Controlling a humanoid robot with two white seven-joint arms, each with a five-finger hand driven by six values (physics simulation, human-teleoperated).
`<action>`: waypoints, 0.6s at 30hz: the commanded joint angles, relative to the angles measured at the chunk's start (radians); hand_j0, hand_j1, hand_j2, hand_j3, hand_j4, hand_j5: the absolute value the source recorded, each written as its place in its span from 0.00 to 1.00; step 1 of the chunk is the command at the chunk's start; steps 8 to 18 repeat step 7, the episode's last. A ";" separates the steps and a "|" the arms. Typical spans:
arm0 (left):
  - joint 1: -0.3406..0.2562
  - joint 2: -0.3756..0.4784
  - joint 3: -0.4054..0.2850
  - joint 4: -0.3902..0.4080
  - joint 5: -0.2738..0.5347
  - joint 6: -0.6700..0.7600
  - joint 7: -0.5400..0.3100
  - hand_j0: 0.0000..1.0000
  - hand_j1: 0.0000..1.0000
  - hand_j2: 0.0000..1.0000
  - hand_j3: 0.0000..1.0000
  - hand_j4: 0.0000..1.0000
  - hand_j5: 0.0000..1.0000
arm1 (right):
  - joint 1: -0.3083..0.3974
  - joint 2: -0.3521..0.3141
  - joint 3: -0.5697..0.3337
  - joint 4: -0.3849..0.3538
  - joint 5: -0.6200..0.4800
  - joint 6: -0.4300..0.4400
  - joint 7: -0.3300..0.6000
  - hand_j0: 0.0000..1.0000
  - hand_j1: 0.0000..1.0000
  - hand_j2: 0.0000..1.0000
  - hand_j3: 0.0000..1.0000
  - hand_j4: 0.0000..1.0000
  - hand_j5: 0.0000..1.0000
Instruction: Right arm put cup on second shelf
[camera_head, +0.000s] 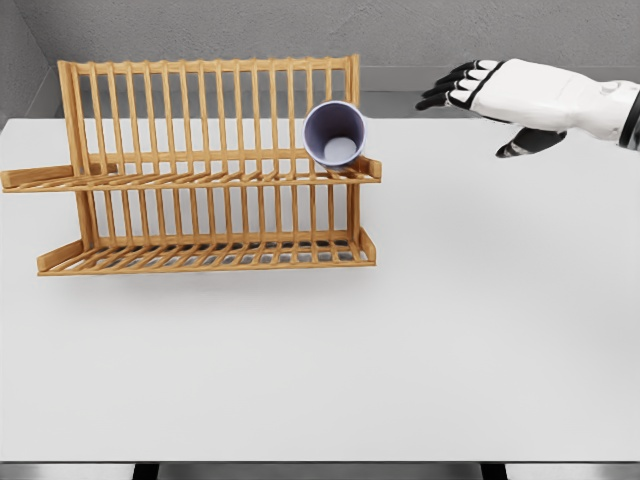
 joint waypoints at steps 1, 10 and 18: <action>0.000 0.000 0.000 0.000 0.000 0.000 0.000 1.00 1.00 1.00 1.00 1.00 1.00 | 0.002 -0.020 -0.024 0.109 -0.005 0.002 -0.001 1.00 1.00 1.00 1.00 1.00 1.00; 0.000 0.000 -0.001 0.000 0.000 0.000 0.000 1.00 1.00 1.00 1.00 1.00 1.00 | 0.155 -0.021 -0.025 0.115 -0.007 -0.007 -0.001 1.00 1.00 1.00 1.00 1.00 1.00; 0.000 0.000 -0.001 0.000 0.000 0.000 0.000 1.00 1.00 1.00 1.00 1.00 1.00 | 0.155 -0.021 -0.025 0.115 -0.007 -0.007 -0.001 1.00 1.00 1.00 1.00 1.00 1.00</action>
